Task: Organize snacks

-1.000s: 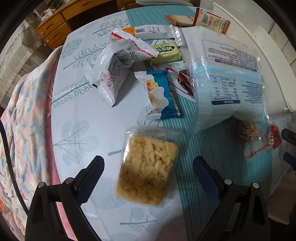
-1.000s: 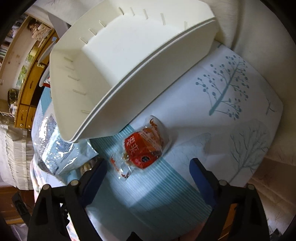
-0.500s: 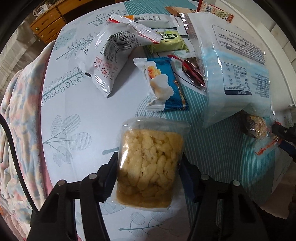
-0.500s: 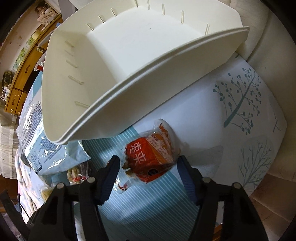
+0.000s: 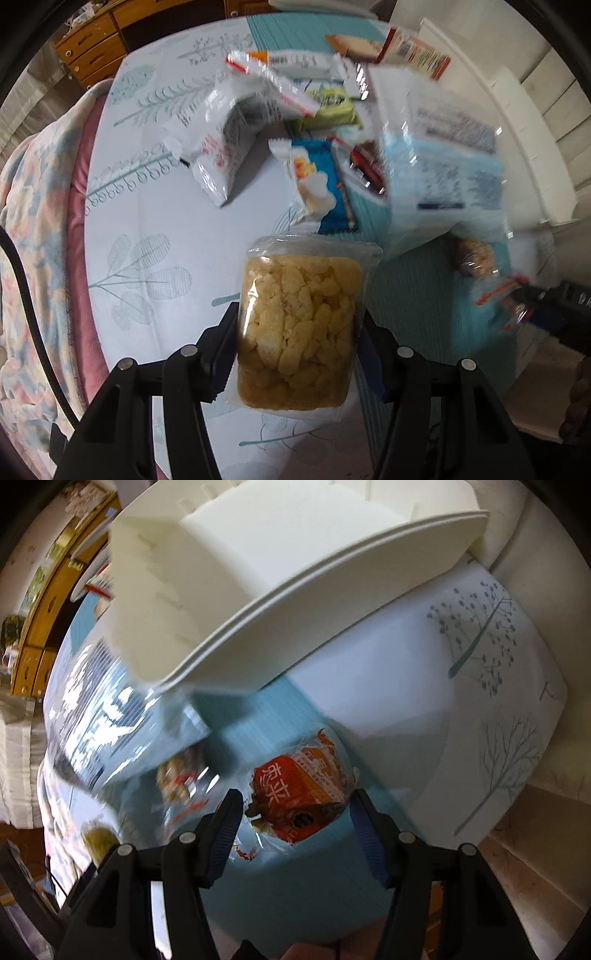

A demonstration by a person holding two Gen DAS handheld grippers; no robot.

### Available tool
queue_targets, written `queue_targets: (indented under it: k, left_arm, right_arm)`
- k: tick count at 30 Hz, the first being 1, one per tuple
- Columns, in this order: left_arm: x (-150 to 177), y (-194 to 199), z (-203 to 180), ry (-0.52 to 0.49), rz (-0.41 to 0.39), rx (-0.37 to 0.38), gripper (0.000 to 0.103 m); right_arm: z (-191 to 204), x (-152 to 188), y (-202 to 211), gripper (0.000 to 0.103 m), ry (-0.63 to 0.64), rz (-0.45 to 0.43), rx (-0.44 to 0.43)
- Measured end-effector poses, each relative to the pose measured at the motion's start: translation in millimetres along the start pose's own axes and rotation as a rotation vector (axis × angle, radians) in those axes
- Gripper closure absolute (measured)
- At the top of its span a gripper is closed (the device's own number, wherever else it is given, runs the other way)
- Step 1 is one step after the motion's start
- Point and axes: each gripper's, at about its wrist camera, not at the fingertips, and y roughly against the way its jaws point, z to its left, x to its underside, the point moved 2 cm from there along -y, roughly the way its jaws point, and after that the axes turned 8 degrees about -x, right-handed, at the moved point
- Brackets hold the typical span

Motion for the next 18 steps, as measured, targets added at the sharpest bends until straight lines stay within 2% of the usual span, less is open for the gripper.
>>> queue_targets:
  k: [4, 5, 6, 8, 11, 14, 18]
  left_arm:
    - [-6.1, 17.9, 5.2, 0.015, -0.028, 0.032, 0.046]
    - [-8.3, 22.5, 6.2, 0.022, -0.035, 0.045, 0.046]
    - [-11.2, 26.8, 5.7, 0.031, -0.041, 0.058, 0.046]
    - [-13.0, 35.0, 7.0, 0.049, -0.049, 0.079, 0.046]
    - [-17.1, 49.2, 4.0, 0.079, -0.076, 0.097, 0.046]
    - [-16.5, 64.5, -0.5, 0.125, -0.104, 0.119, 0.046]
    - [-11.0, 75.1, 2.8, 0.208, -0.118, 0.108, 0.046]
  right_arm:
    - [24.1, 7.5, 9.6, 0.043, 0.066, 0.032, -0.038]
    - [30.1, 9.6, 13.4, 0.049, 0.086, 0.029, -0.057]
    - [37.3, 10.6, 18.0, 0.070, 0.111, 0.025, -0.089]
    - [47.8, 13.5, 25.0, 0.078, 0.154, 0.022, -0.137]
    - [60.6, 12.1, 34.4, 0.099, 0.234, 0.012, -0.176]
    - [70.9, 6.2, 38.9, 0.098, 0.267, 0.006, -0.184]
    - [69.4, -8.4, 28.7, 0.098, 0.280, 0.055, -0.183]
